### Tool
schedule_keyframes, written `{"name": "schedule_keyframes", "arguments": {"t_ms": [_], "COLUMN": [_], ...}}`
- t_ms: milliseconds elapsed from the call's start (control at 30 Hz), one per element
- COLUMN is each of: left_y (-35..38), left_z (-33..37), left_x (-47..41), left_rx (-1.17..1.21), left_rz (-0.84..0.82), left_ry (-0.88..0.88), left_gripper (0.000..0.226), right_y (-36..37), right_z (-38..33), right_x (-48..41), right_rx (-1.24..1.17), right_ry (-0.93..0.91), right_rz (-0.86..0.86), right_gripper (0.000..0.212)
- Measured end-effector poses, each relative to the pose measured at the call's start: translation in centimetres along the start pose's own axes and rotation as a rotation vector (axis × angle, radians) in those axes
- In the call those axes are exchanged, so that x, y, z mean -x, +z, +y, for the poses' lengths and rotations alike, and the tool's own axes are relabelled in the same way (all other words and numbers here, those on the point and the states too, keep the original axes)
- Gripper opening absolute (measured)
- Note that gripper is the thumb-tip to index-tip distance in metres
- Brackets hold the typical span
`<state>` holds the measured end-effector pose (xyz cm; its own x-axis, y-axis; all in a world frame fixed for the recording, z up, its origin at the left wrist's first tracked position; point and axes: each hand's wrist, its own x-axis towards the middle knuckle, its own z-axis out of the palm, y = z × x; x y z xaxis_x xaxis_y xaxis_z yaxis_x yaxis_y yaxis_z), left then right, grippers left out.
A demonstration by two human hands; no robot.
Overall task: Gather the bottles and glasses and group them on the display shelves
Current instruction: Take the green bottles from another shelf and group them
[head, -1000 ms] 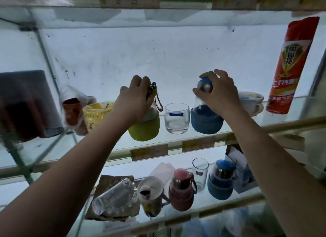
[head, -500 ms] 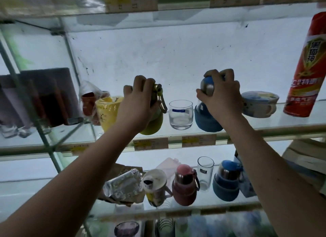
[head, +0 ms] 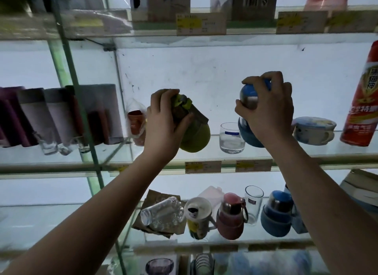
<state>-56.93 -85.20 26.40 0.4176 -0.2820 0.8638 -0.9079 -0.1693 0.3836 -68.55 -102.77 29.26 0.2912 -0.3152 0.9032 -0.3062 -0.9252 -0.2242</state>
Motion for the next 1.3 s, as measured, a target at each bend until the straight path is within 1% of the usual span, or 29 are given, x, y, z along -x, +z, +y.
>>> {"name": "schedule_keyframes", "arguments": {"t_ms": [100, 200, 400, 500, 633, 767, 867, 967, 1100, 1167, 1300], "left_y": [-1.7, -3.9, -10.5, -15.0, -22.1, -29.1, -33.1, -36.6, -40.5, -41.7, -44.0], "left_z": [0.1, -0.5, -2.9, -4.8, -7.8, -10.5, -12.2, -14.0, -16.5, -17.4, -19.5], "left_x": [0.1, 0.4, 1.8, 2.6, 4.0, 6.1, 7.6, 8.9, 10.3, 10.9, 11.5], "left_rx": [0.066, 0.123, 0.170, 0.129, 0.075, -0.004, -0.071, -0.128, -0.185, -0.217, -0.254], "left_rz": [0.018, 0.014, 0.022, 0.039, 0.085, 0.131, 0.139, 0.172, 0.228, 0.238, 0.280], "left_ry": [-0.029, -0.022, -0.003, 0.010, -0.040, -0.069, -0.084, -0.131, -0.207, -0.224, -0.307], "left_gripper": [0.052, 0.054, 0.052, 0.052, 0.053, 0.053, 0.054, 0.055, 0.056, 0.059, 0.062], "right_y": [-0.8, -1.4, -1.4, -0.7, 0.7, 2.1, 3.1, 4.0, 5.6, 6.6, 9.4], "right_z": [-2.6, -5.7, -13.6, -18.5, -26.2, -33.6, -37.9, -41.8, -46.5, -48.0, -50.8], "right_x": [0.2, 0.8, 3.0, 4.2, 5.6, 7.1, 8.1, 8.8, 9.8, 10.4, 11.3], "right_rx": [0.017, 0.031, -0.014, -0.044, -0.127, -0.219, -0.270, -0.299, -0.433, -0.475, -0.545], "right_ry": [-0.006, -0.016, -0.035, -0.049, -0.087, -0.131, -0.172, -0.209, -0.225, -0.232, -0.221], "right_rz": [0.040, 0.066, 0.051, 0.039, 0.027, 0.010, -0.013, -0.031, -0.061, -0.064, -0.130], "right_gripper": [0.044, 0.045, 0.042, 0.041, 0.042, 0.037, 0.036, 0.038, 0.045, 0.044, 0.039]}}
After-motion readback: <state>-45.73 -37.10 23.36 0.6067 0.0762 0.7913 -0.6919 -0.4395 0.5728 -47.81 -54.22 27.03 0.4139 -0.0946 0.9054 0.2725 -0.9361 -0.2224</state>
